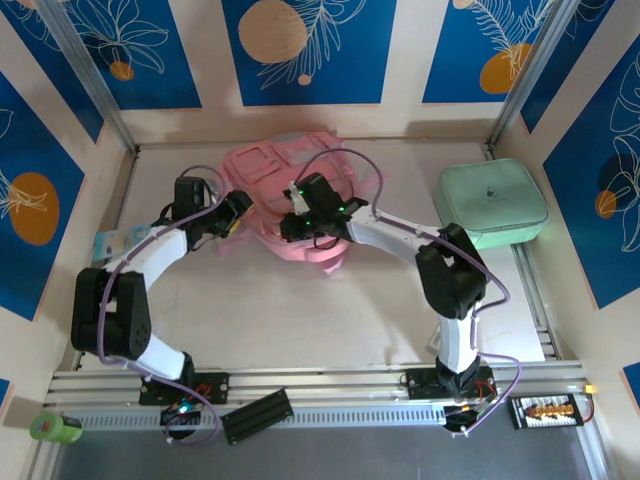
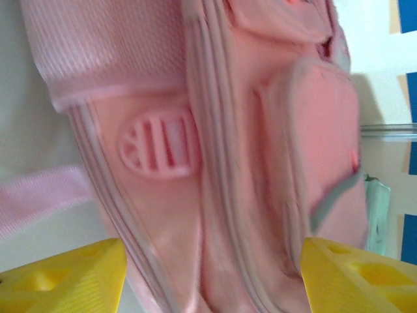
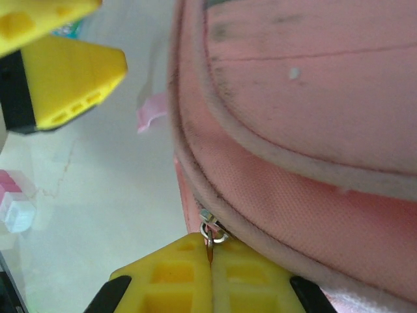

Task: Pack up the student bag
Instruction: Zip the student bag at the top-center of the table.

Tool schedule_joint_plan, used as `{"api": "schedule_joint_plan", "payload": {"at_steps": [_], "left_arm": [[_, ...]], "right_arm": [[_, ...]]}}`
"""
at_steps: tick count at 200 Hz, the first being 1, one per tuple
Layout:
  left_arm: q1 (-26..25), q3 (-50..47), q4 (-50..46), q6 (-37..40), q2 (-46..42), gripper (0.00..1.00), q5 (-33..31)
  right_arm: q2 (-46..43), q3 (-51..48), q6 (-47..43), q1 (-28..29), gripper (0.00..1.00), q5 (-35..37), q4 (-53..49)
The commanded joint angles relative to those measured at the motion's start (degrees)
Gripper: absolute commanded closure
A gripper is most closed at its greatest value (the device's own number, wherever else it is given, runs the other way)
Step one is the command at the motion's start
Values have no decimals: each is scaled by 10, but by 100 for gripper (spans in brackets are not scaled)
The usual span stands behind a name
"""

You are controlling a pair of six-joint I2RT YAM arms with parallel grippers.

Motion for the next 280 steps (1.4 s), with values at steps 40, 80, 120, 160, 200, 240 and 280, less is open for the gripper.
{"api": "schedule_joint_plan", "payload": {"at_steps": [40, 80, 120, 160, 200, 240, 280], "left_arm": [[-2, -32, 56, -114, -23, 47, 16], [-9, -3, 75, -134, 32, 60, 34], [-14, 8, 89, -155, 71, 65, 38], [-14, 27, 101, -159, 91, 84, 45], [-12, 44, 118, -167, 110, 100, 70], [-11, 47, 113, -148, 114, 100, 81], [-11, 52, 101, -118, 113, 100, 84]], "right_arm": [[37, 82, -2, 36, 100, -21, 17], [38, 84, 1, 44, 100, -31, 18], [36, 87, 12, 45, 100, -34, 14], [25, 69, 41, 44, 100, 17, -11], [-35, -10, 95, 26, 100, 149, -78], [-95, -105, 120, -4, 100, 235, -99], [-123, -140, 156, -36, 100, 240, -115]]}}
